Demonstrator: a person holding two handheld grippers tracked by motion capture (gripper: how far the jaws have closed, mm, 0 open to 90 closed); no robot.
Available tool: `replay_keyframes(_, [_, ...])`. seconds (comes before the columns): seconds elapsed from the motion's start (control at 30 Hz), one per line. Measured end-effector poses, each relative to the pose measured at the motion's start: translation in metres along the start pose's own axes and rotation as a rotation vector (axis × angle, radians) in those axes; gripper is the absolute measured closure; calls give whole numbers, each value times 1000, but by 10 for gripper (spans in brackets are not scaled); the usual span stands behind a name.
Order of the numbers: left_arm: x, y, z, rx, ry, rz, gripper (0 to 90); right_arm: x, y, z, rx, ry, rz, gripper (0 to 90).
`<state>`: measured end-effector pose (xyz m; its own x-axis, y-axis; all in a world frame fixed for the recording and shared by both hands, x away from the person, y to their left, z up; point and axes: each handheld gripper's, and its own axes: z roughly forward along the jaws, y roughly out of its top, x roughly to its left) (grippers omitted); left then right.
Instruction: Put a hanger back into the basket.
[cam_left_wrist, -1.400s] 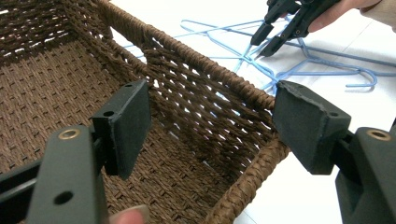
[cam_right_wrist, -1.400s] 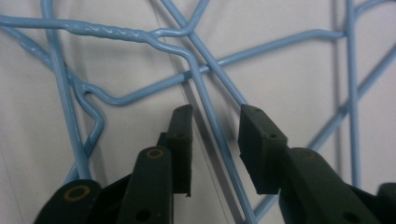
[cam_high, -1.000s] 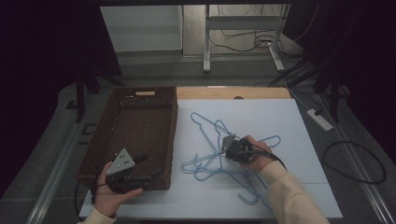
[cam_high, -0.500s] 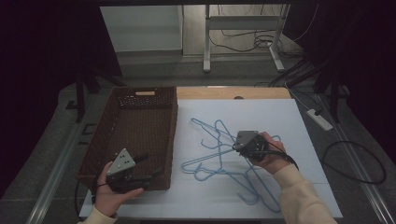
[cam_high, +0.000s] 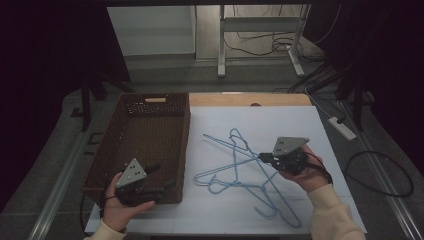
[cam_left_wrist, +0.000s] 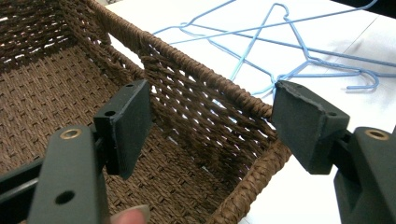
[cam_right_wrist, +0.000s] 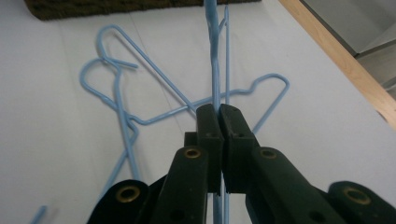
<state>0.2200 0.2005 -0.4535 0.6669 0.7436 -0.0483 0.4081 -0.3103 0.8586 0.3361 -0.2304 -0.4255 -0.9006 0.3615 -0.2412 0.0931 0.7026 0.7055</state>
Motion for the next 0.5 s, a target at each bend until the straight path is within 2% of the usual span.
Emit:
replay_keyframes(0.17, [0, 2, 1, -2, 0, 2, 291, 1, -4, -9, -53, 20, 40, 875])
replay_keyframes(0.5, [-3, 10, 4, -11, -6, 14, 292, 6, -7, -15, -77, 34, 56, 875])
